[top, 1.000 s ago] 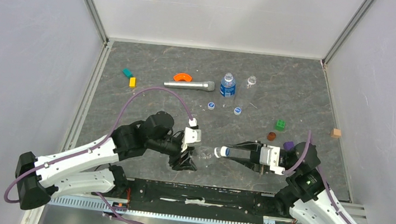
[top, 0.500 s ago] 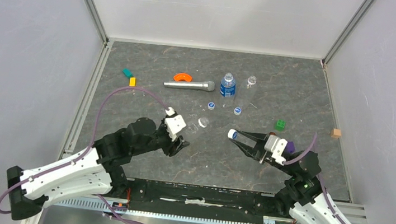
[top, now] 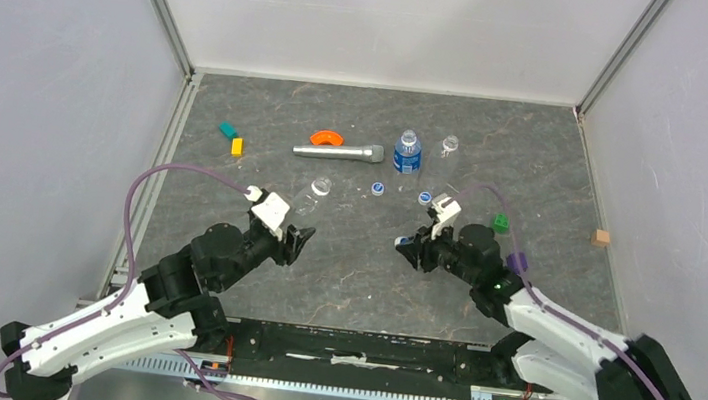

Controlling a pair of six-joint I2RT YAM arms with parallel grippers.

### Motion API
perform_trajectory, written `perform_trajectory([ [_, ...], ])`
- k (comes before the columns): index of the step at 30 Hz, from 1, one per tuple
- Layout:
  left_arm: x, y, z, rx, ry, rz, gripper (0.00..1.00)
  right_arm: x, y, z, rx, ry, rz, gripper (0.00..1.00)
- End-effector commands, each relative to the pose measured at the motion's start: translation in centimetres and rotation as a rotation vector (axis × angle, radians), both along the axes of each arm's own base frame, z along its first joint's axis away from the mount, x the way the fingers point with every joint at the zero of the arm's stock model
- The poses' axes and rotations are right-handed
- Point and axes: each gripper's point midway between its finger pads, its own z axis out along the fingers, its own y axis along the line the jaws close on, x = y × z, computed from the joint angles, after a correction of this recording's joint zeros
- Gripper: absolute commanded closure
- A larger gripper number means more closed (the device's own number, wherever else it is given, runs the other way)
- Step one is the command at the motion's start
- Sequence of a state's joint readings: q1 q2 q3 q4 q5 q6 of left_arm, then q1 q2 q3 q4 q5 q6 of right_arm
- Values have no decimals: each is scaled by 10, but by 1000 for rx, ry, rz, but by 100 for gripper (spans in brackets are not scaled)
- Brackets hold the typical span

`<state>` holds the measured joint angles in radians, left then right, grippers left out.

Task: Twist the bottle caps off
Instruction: Place the bottle cap at the center of the board.

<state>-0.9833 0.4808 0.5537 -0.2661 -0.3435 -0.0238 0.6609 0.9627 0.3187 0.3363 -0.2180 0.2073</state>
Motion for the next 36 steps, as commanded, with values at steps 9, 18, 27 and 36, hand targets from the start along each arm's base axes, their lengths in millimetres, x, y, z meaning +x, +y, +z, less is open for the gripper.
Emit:
perform_trajectory([
  [9, 8, 3, 4, -63, -11, 63, 68, 34, 17, -44, -64, 236, -163, 93],
  [18, 7, 0, -2, -57, 11, 56, 67, 56, -5, -68, -150, 221, -368, 87],
  [27, 7, 0, 0, -67, 5, 57, 67, 66, -10, -78, -224, 227, -409, 79],
  [36, 7, -8, -5, -65, 24, 33, 66, 51, -10, -76, -198, 233, -355, 61],
])
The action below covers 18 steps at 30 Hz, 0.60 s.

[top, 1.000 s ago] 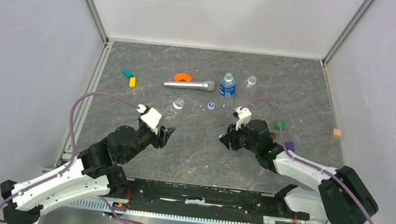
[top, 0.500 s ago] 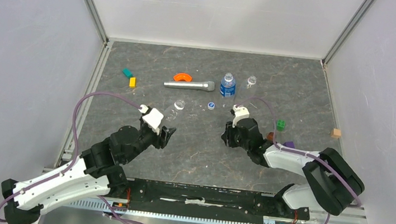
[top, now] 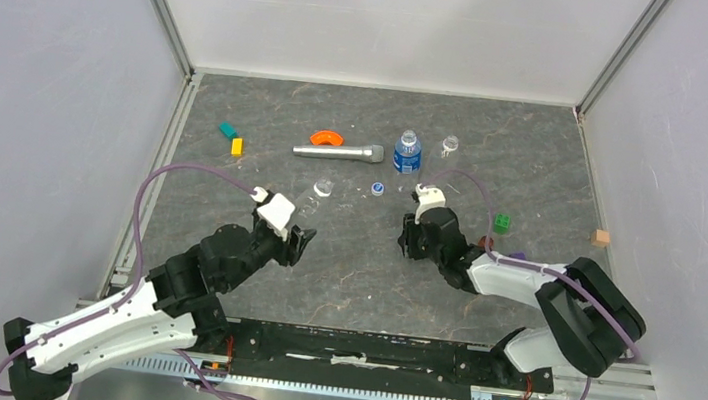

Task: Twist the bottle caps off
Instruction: Place the bottle cap at the center of the board.

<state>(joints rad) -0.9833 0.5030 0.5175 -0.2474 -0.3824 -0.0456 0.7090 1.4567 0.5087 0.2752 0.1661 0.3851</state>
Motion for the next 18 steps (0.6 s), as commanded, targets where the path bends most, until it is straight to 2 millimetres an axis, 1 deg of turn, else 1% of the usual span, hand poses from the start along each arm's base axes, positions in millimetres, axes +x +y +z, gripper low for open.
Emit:
perform_trajectory([
  [1, 1, -11, 13, -87, -6, -11, 66, -1, 4, 18, 44, -37, 19, 61],
  [8, 0, -19, 12, -84, 4, -44, 65, -4, 0, 44, 67, -93, 31, 53],
  [9, 0, -20, 12, -87, 4, -45, 65, -4, -2, 45, 63, -103, 27, 50],
  [11, 1, -22, 12, -93, 4, -50, 65, -4, -5, 40, 46, -105, 26, 50],
  [14, 0, -25, 11, -92, 13, -60, 65, -7, -1, 29, 31, -67, 57, 51],
  [18, -1, -25, 9, -93, 21, -60, 65, -6, 1, 15, 17, -43, 57, 54],
])
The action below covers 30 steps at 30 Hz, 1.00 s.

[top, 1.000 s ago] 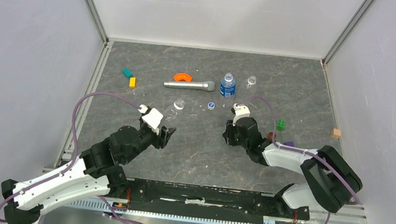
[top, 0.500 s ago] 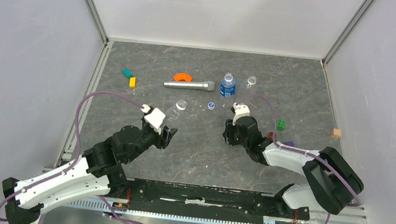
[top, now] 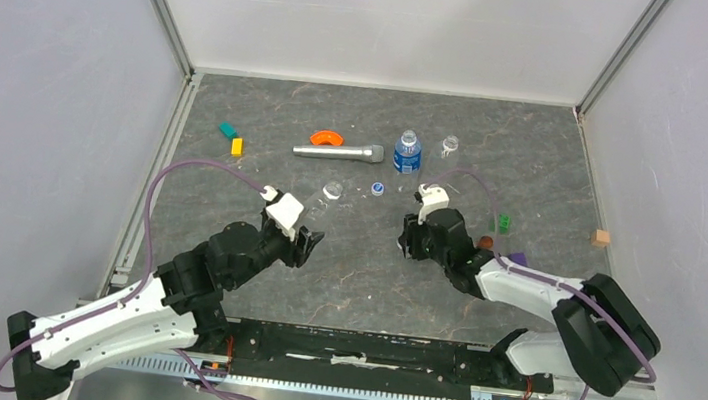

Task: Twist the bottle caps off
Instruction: Place the bottle cap at the center of the board, then place the plastic bottle at the center of the board.

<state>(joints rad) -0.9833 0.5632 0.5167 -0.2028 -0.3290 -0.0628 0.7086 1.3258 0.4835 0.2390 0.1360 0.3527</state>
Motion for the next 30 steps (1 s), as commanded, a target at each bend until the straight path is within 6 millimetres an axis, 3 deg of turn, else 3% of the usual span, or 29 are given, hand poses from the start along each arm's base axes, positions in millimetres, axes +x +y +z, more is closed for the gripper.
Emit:
perform_trajectory([
  [1, 0, -9, 15, -86, -6, -12, 65, 1, 0, -16, -31, 17, 11, 54],
  [6, 0, -7, 14, -86, -6, -3, 65, 2, 1, -23, -56, 42, 15, 55],
  [11, 0, -9, 8, -78, -3, -15, 64, -3, 3, -1, 14, -3, 28, 53],
  [15, -2, -15, 2, -85, 0, -39, 63, -14, 15, 42, 156, -92, 99, 51],
  [17, -5, -21, 2, -97, -2, -74, 63, -18, 17, 71, 235, -160, 113, 50],
  [20, -17, -40, 4, -123, -24, -206, 59, -32, 23, 119, 389, -254, 171, 37],
  [24, -34, -64, 7, -167, -24, -360, 58, -57, 29, 184, 622, -369, 264, 31],
  [27, -41, -75, 4, -175, 7, -418, 56, -74, 32, 212, 737, -393, 323, 29],
  [30, -47, -86, 0, -164, 34, -480, 55, -89, 39, 225, 803, -371, 402, 28],
])
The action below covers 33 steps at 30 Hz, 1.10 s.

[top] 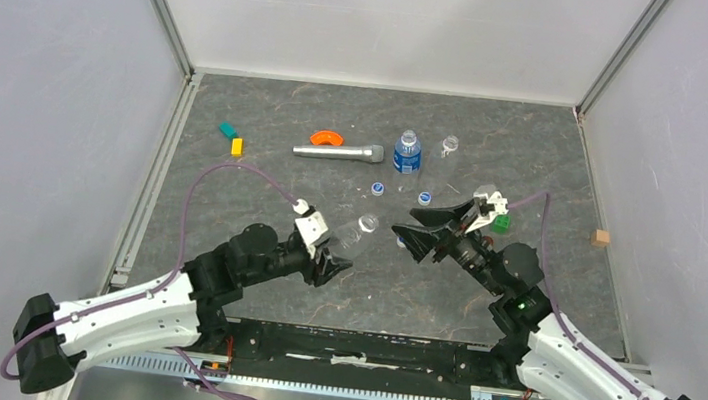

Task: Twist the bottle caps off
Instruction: Place the plastic bottle at the center of the board.

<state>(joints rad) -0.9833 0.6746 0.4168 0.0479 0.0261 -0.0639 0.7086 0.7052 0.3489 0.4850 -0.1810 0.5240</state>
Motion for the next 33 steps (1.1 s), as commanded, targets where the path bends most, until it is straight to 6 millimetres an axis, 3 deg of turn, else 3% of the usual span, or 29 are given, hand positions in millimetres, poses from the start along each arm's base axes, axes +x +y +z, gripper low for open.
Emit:
perform_trajectory([
  [1, -15, -27, 20, -83, 6, -148, 54, -27, 15, 31, 132, -12, 172, 28],
  [5, -18, -37, 15, -59, 42, -192, 54, -36, 23, 34, 174, -4, 246, 27],
  [13, -20, -48, 14, -63, 75, -218, 53, -35, 33, 14, 150, 63, 284, 28],
  [17, -19, -48, 12, -58, 71, -219, 52, -35, 35, 8, 141, 74, 291, 33],
  [20, -19, -49, 11, -53, 75, -222, 52, -36, 37, 5, 132, 77, 306, 41],
  [27, -14, -48, 8, -55, 72, -195, 49, -41, 42, -2, 111, 83, 346, 74],
  [33, -7, -45, 12, -56, 70, -149, 24, -41, 42, -7, 85, 66, 346, 91],
])
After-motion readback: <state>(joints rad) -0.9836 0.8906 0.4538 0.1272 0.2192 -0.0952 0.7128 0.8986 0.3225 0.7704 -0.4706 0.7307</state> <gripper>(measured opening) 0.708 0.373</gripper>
